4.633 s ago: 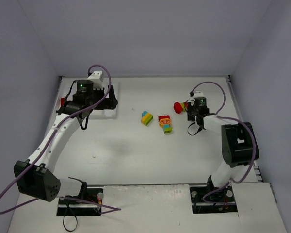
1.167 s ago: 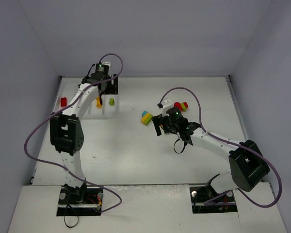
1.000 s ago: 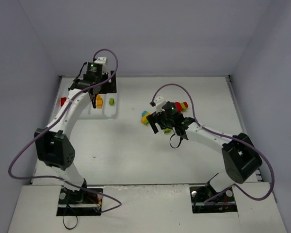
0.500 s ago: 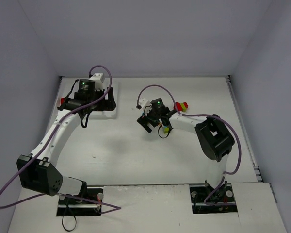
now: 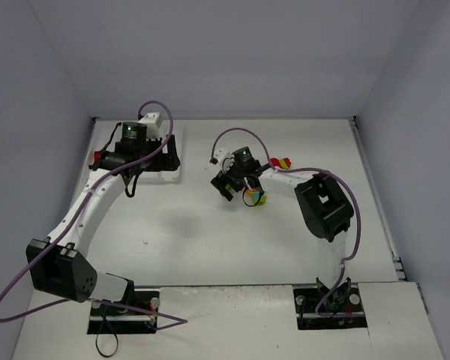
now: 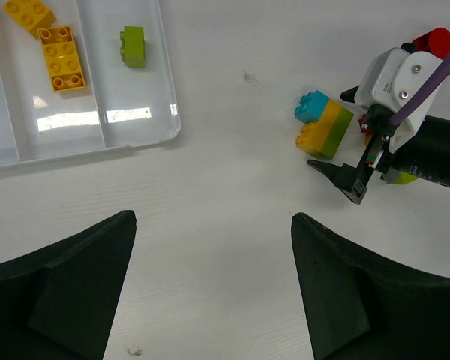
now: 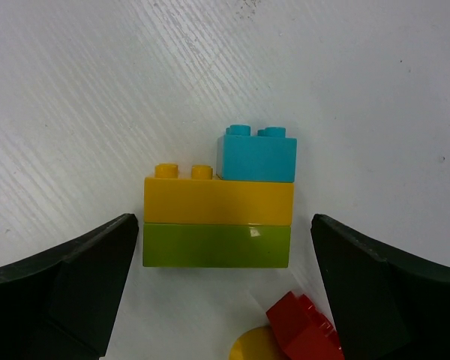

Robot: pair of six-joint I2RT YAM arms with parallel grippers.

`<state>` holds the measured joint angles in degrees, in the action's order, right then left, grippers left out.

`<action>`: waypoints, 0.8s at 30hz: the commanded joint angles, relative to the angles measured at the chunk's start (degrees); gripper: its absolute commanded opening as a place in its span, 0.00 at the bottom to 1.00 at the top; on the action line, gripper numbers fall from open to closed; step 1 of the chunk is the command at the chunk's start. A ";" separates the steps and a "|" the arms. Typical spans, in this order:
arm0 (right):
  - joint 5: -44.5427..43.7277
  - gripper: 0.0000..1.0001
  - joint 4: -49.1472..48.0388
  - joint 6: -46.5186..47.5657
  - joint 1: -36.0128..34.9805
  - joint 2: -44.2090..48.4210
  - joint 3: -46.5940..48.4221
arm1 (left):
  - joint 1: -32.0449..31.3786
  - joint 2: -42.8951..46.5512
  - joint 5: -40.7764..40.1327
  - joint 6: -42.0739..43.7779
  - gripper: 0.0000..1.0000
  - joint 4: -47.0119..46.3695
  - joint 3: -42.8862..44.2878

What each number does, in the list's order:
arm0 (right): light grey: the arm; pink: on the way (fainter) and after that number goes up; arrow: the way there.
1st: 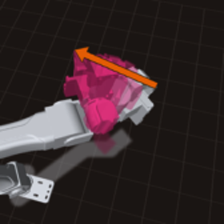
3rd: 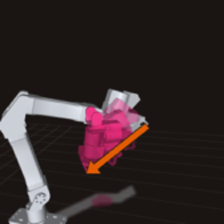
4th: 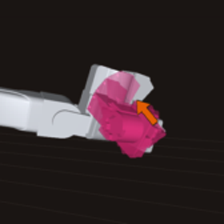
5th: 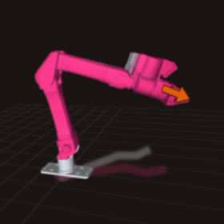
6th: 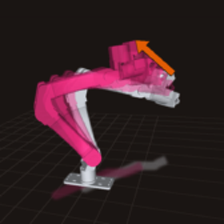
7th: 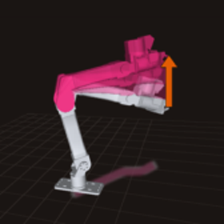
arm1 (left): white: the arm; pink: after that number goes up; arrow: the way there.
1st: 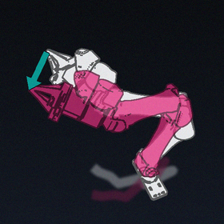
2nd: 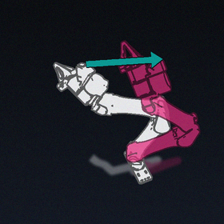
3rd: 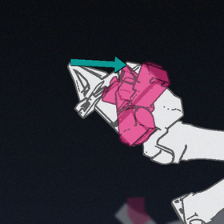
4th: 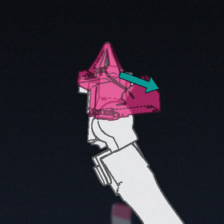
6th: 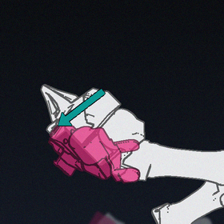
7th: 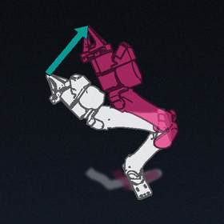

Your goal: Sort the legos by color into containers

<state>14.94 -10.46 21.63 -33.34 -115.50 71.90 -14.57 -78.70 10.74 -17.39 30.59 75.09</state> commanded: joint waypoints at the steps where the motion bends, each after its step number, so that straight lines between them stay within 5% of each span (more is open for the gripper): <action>1: 3.69 0.96 -0.79 1.05 0.56 0.28 2.46 | -0.11 0.48 1.29 -0.10 0.78 -2.73 1.73; 5: 6.15 0.86 -0.70 1.31 1.09 -0.25 2.90 | -0.11 0.12 1.74 -0.10 0.78 -2.99 1.55; 11: 9.84 0.58 -0.88 1.05 1.44 -0.60 2.37 | -0.11 -0.58 3.93 -0.37 0.78 -3.78 1.20; 14: 10.81 0.22 -0.97 1.22 1.35 1.32 1.41 | -0.11 -0.49 5.95 -0.89 0.78 -4.74 0.76; 17: 11.43 0.03 -2.89 0.70 1.00 4.75 -1.13 | -0.20 -0.32 8.32 -1.59 0.78 -5.62 0.32; 24: 10.29 0.00 -16.76 -2.20 -4.18 26.88 -21.76 | -2.13 1.35 17.36 -5.02 0.78 -3.17 -0.03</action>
<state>24.01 -16.40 21.06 -34.52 -101.69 55.40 -15.59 -79.81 21.87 -19.75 29.12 75.05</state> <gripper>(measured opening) 0.619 0.781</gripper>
